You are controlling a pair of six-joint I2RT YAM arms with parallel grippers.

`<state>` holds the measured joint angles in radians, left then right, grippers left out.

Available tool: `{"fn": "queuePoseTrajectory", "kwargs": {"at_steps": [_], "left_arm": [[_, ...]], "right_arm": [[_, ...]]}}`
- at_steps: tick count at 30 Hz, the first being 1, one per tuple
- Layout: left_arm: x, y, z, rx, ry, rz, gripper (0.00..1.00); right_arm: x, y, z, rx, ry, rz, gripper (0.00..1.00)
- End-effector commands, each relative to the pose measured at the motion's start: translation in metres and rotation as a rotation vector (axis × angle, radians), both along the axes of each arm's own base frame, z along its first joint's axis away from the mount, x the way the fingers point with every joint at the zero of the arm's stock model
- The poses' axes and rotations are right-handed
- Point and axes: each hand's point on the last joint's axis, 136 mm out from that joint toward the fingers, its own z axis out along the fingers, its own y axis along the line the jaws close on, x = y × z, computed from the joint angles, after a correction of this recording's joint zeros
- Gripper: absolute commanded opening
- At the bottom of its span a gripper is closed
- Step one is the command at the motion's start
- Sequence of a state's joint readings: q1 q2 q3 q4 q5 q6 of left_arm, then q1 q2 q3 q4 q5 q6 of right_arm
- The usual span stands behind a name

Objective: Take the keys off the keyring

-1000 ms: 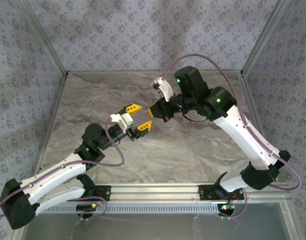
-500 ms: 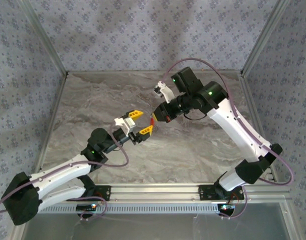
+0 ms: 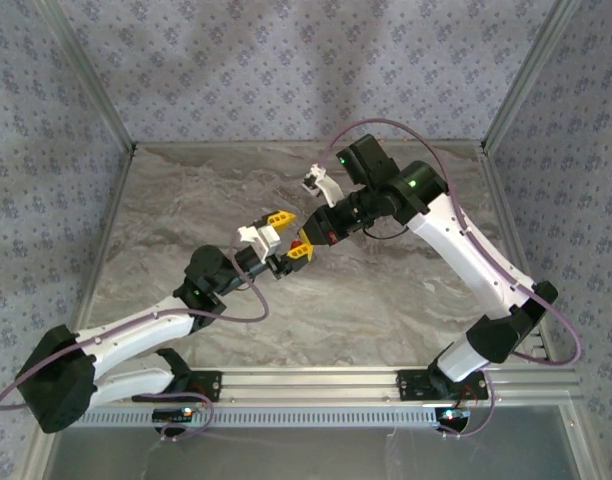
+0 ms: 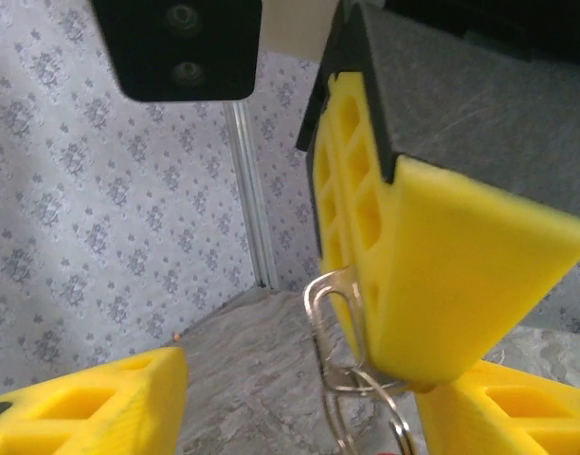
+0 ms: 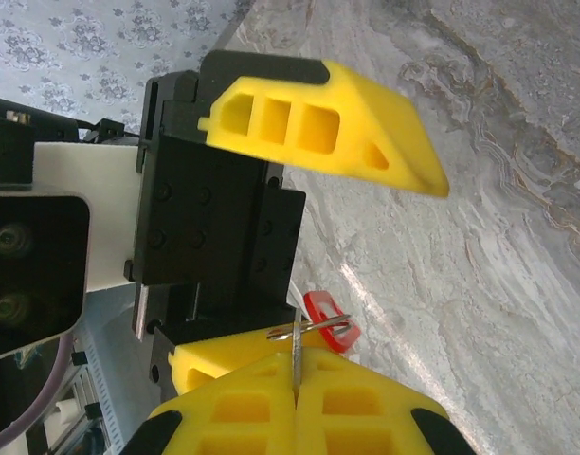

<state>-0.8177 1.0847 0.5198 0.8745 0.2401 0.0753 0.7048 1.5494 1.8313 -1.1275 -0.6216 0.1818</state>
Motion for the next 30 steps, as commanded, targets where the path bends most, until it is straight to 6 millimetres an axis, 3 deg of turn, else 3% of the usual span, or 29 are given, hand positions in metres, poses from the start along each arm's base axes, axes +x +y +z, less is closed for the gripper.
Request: {"fn": "queuePoseTrajectory", "kwargs": {"at_steps": [1, 6, 15, 26, 28, 30], "left_arm": [[-0.004, -0.003, 0.028, -0.046, -0.078, -0.033, 0.62], [-0.004, -0.007, 0.027, -0.04, -0.072, -0.049, 0.58], [-0.004, -0.01, 0.026, -0.033, -0.073, -0.063, 0.37], [-0.002, -0.008, 0.027, -0.041, -0.078, -0.046, 0.34], [-0.002, -0.007, 0.028, -0.044, -0.084, -0.042, 0.26], [0.0, -0.007, 0.029, -0.05, -0.085, -0.035, 0.25]], "right_arm": [[-0.006, -0.001, 0.01, 0.034, 0.018, 0.004, 0.0], [-0.008, -0.001, 0.015, 0.052, 0.012, 0.007, 0.0], [-0.005, -0.004, 0.022, 0.07, -0.002, -0.007, 0.0], [-0.005, -0.006, 0.027, 0.091, -0.002, -0.016, 0.0], [-0.005, -0.006, 0.028, 0.094, -0.004, -0.016, 0.0], [-0.005, -0.006, 0.029, 0.096, -0.006, -0.016, 0.0]]}}
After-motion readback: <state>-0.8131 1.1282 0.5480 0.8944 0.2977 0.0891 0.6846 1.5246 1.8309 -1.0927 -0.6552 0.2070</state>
